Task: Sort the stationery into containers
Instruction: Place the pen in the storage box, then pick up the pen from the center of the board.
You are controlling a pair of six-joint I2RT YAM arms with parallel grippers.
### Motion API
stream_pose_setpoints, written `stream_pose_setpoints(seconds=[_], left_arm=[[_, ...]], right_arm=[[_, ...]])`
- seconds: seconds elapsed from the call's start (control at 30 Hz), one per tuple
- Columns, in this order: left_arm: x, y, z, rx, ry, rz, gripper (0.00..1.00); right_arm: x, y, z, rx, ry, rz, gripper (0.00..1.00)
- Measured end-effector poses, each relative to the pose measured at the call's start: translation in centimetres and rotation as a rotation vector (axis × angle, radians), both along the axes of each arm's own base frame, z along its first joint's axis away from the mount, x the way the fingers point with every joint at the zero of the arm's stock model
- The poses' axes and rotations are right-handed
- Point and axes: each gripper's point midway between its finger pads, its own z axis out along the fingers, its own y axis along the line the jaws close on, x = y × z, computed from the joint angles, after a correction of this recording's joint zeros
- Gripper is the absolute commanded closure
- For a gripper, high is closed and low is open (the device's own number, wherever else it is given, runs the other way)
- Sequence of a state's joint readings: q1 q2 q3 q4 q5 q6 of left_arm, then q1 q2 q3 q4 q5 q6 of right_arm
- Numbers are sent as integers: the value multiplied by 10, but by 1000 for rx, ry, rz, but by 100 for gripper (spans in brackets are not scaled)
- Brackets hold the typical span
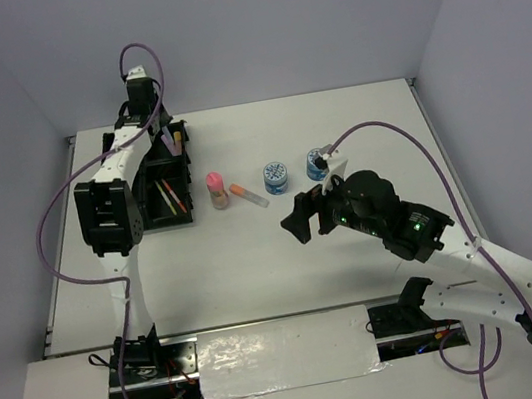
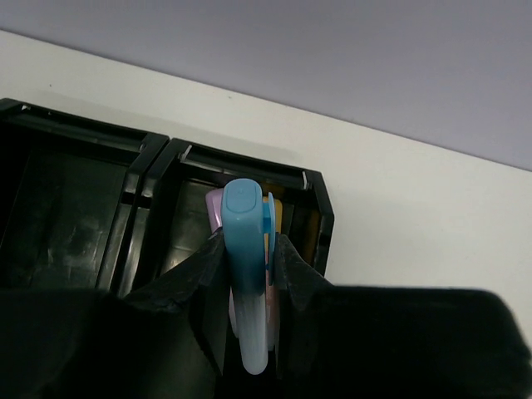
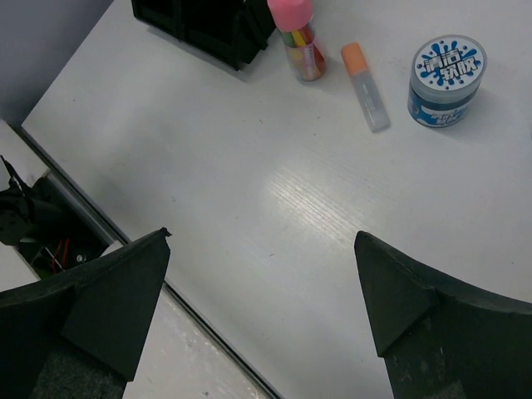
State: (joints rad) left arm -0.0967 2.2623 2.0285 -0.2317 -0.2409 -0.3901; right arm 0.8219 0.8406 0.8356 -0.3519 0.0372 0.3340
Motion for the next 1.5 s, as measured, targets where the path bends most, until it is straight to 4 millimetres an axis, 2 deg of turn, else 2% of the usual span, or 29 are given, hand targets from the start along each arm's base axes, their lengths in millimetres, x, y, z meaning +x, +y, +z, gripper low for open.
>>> stream_pose_setpoints(seconds=[0.17, 0.23, 0.3, 0.33, 0.4, 0.43, 0.5, 0.53, 0.63, 0.7, 0.77, 0.87, 0.93, 1.0, 1.03, 1.07, 1.1, 1.17, 1.23, 1.3, 1.4, 1.5], left_arm=[[2, 1, -9, -3, -16, 6, 74], [-1, 1, -22, -3, -1, 10, 74], [-8, 2, -42, -3, 32, 11, 68], [-12, 2, -52, -3, 53, 12, 57], [-22, 3, -70, -4, 97, 17, 44], [-25, 3, -75, -7, 109, 23, 28], [-27, 5, -76, -10, 113, 35, 14], [-27, 5, -71, -14, 104, 42, 1], [-28, 6, -41, -35, 55, 56, 1], [-31, 6, -3, -49, -2, 57, 1], [-35, 5, 41, -70, -71, 56, 1], [-47, 3, 133, -104, -227, 39, 1], [-66, 4, 186, -131, -311, 44, 1], [-100, 6, 230, -164, -365, 51, 1], [-120, 8, 245, -182, -384, 54, 1], [-143, 9, 256, -199, -395, 54, 1], [-164, 10, 260, -217, -396, 51, 1], [-213, 11, 257, -246, -396, 38, 1], [-254, 11, 236, -260, -360, 30, 1], [-289, 10, 210, -260, -306, 15, 1], [-329, 12, 178, -230, -226, -6, 1], [-357, 18, 166, -163, -217, -24, 1]], right_arm=[[0, 0, 0, -9, -9, 5, 0], [1, 0, 0, -11, -11, 5, 0], [1, 0, -2, -12, -12, 6, 0], [1, 0, -4, -13, -10, 7, 0], [1, 0, -5, -17, -7, 6, 0], [1, 0, -6, -18, -7, 6, 0], [2, 1, -8, -23, -7, 7, 0], [3, 1, -9, -28, -5, 8, 0], [6, 4, -17, -50, 4, 11, 0], [11, 8, -25, -70, 15, 13, 0], [18, 14, -37, -99, 35, 18, 0], [34, 24, -61, -164, 76, 34, 1], [50, 30, -74, -206, 100, 36, 4], [72, 38, -80, -245, 107, 39, 12], [85, 43, -80, -263, 101, 42, 15], [98, 49, -79, -281, 95, 48, 24], [111, 56, -77, -297, 82, 54, 28], [138, 72, -76, -332, 53, 70, 32], [163, 86, -79, -368, 30, 82, 33], [179, 97, -94, -411, 37, 107, 34], [185, 100, -130, -477, 92, 154, 35], [180, 96, -169, -542, 167, 199, 36]])
